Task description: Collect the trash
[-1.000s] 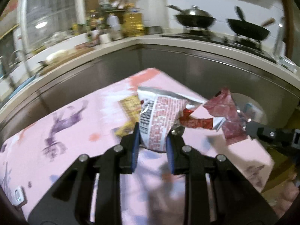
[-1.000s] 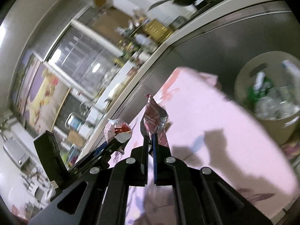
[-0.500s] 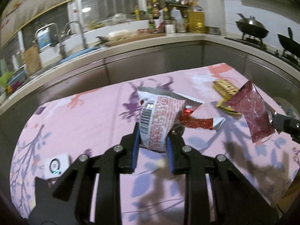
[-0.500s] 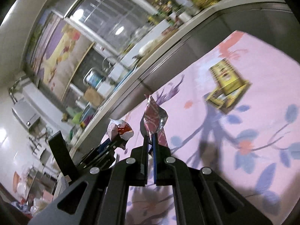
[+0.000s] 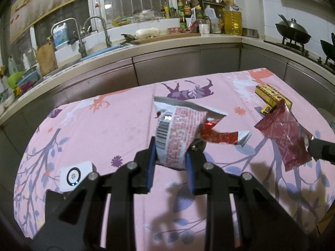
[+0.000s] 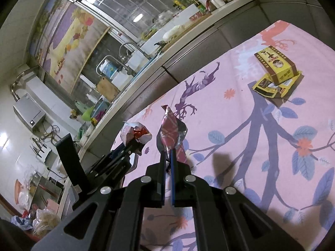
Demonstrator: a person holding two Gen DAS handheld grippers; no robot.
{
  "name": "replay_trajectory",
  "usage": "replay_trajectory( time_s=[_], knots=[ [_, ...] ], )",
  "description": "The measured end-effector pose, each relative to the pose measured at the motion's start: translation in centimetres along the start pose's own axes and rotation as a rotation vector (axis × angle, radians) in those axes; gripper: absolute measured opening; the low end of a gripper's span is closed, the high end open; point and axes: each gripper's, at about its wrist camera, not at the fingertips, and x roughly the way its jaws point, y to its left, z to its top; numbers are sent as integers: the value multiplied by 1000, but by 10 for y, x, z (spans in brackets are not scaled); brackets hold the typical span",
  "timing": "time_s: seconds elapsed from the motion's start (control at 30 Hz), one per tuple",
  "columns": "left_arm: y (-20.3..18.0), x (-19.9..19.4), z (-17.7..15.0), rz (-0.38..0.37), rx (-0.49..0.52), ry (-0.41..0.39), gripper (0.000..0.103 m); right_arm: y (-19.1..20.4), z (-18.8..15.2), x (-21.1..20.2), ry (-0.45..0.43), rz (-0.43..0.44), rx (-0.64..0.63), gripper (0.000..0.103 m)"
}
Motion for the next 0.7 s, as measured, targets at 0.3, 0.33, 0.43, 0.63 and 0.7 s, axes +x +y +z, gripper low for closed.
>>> replay_trajectory(
  time_s=[0.3, 0.33, 0.43, 0.63, 0.7],
  knots=[
    [-15, 1, 3, -3, 37, -4, 24, -7, -3, -6, -18, 10, 19, 2],
    [-18, 0, 4, -3, 41, -4, 24, -9, -3, -8, -21, 11, 22, 2],
    [-24, 0, 4, 0, 59, -4, 24, -14, -4, -13, -32, 13, 35, 2],
    [-44, -1, 6, -9, 98, -3, 24, -28, -4, -26, -54, 19, 61, 2],
    [-52, -1, 7, -16, 114, -3, 24, -34, -4, -31, -65, 20, 71, 2]
  ],
)
